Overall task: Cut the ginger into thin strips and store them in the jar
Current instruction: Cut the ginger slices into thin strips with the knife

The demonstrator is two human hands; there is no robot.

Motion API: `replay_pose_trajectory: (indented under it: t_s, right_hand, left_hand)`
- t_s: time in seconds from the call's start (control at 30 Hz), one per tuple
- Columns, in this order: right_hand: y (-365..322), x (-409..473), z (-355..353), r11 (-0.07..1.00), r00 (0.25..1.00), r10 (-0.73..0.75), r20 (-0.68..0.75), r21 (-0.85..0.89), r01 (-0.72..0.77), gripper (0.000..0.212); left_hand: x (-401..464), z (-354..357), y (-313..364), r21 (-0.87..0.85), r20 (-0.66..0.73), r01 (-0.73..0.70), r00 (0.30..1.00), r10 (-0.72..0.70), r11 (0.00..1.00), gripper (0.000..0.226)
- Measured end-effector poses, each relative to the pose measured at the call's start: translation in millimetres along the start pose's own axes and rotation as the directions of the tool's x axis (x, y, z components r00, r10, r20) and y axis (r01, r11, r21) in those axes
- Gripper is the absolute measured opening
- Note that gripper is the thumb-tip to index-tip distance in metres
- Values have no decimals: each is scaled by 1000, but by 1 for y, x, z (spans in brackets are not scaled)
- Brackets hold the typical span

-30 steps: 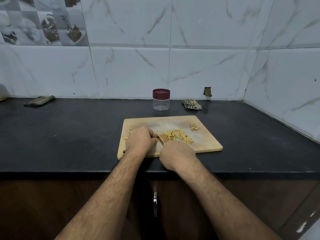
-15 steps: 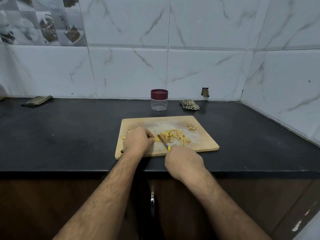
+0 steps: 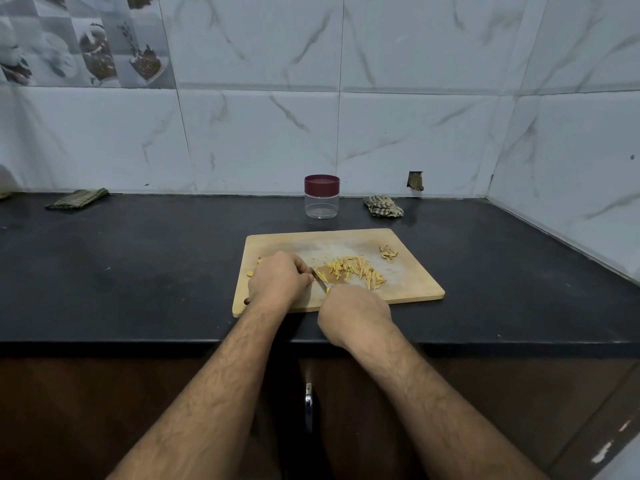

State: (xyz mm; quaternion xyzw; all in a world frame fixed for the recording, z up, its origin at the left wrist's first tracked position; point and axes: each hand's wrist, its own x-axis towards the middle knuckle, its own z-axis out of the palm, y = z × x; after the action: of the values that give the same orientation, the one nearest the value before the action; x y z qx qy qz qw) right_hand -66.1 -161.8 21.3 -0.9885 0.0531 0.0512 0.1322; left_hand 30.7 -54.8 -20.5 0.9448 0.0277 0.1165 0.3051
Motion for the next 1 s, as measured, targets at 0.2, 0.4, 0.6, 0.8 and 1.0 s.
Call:
replay_pose_trajectory:
  t_s: [0.2, 0.4, 0.6, 0.8, 1.0]
  right_hand:
    - [3, -3, 2, 999, 1000, 7, 17, -47, -6, 31]
    - [22, -19, 6, 1000, 1000, 12, -25, 1, -12, 21]
    - [18, -14, 0, 1000, 999, -10, -50, 25, 11, 22]
    - [11, -6, -1, 999, 999, -33, -43, 30, 34, 24]
    - [13, 0, -1, 999, 998, -52, -41, 15, 52, 24]
  left_hand:
    - [1, 0, 1, -8, 15, -7, 1000, 7, 1000, 19]
    - [3, -2, 1, -8, 42, -8, 999, 8, 1000, 20]
    - [2, -1, 3, -2, 25, 29, 999, -29, 1000, 17]
    - [4, 1, 3, -13, 6, 61, 998, -61, 998, 15]
    - [6, 2, 2, -31, 9, 82, 997, -81, 996, 13]
